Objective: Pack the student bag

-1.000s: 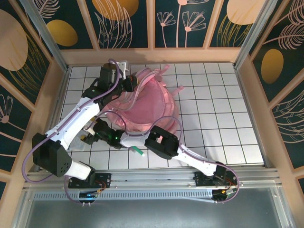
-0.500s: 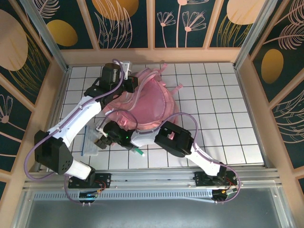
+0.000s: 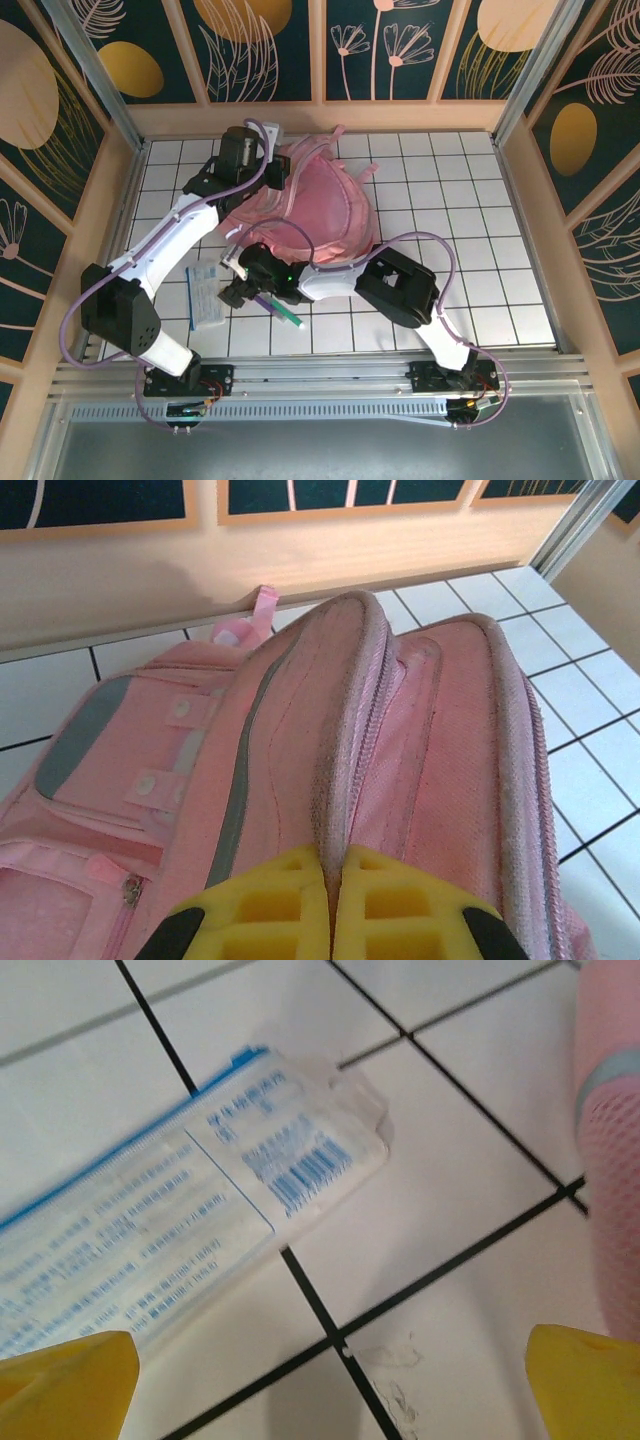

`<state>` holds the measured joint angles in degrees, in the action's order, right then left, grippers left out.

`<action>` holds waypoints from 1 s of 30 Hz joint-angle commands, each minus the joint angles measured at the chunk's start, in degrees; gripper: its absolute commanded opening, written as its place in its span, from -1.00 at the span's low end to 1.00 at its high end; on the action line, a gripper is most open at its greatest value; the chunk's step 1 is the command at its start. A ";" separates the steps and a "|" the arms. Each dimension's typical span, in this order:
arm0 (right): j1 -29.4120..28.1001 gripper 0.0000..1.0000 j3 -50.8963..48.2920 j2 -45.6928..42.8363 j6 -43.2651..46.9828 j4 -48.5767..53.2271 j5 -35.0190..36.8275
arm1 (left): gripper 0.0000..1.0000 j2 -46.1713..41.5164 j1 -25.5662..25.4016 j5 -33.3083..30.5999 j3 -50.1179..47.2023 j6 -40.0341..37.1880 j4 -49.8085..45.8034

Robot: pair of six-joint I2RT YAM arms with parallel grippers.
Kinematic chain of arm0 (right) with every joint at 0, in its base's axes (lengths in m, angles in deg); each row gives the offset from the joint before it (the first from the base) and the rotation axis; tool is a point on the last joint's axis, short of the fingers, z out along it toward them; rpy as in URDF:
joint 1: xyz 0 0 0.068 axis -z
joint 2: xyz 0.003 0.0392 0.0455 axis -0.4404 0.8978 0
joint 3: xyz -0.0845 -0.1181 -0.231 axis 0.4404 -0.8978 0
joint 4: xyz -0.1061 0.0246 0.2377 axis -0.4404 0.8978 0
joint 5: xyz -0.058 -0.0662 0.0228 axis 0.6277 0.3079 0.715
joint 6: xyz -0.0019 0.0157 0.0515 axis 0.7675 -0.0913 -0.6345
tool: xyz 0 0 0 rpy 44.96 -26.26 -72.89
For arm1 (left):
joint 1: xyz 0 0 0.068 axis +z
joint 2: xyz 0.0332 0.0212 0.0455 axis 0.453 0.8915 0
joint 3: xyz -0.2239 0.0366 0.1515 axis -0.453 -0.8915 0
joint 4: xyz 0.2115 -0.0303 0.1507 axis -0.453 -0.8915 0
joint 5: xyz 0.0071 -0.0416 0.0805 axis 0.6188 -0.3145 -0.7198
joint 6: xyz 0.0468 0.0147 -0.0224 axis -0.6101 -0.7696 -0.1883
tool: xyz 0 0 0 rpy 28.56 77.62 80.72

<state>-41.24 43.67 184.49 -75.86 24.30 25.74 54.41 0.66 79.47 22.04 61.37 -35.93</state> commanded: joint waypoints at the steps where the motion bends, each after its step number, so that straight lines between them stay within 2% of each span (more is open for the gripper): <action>1: -1.40 0.99 4.48 -0.40 1.55 0.82 -3.31 | -1.00 0.64 1.15 -2.73 3.94 -3.30 2.38; 3: -2.73 0.99 9.20 3.34 3.82 1.81 -3.26 | -1.00 1.16 1.32 -2.80 4.86 -3.67 1.75; 9: -5.79 0.99 25.97 17.14 11.20 4.02 3.58 | -1.00 1.12 1.58 -3.70 5.46 -4.73 1.47; 12: -7.53 0.99 28.02 21.09 18.89 3.86 5.94 | -1.00 1.19 1.59 -4.08 5.82 -5.25 0.86; 14: -8.51 0.99 25.21 20.54 21.63 3.13 5.34 | -1.00 1.19 1.59 -4.63 5.99 -5.48 0.53; 19: -8.44 0.99 16.05 14.60 18.25 3.94 3.52 | -1.00 1.54 1.56 -4.99 7.13 -5.45 -0.22; 22: -7.76 0.99 8.31 10.25 16.69 3.74 -1.04 | -1.00 1.45 1.56 -5.72 7.56 -5.22 -0.83; 27: -5.85 0.99 -3.13 1.66 13.19 4.54 -12.61 | -1.00 1.11 1.58 -7.66 8.04 -5.41 -1.78; 30: -4.92 0.99 -9.06 -2.81 13.79 4.98 -13.79 | -1.00 0.84 1.59 -8.54 7.84 -5.05 -2.31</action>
<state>-46.90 39.41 185.54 -61.66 23.95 17.00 56.25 1.44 74.47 27.15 57.39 -41.28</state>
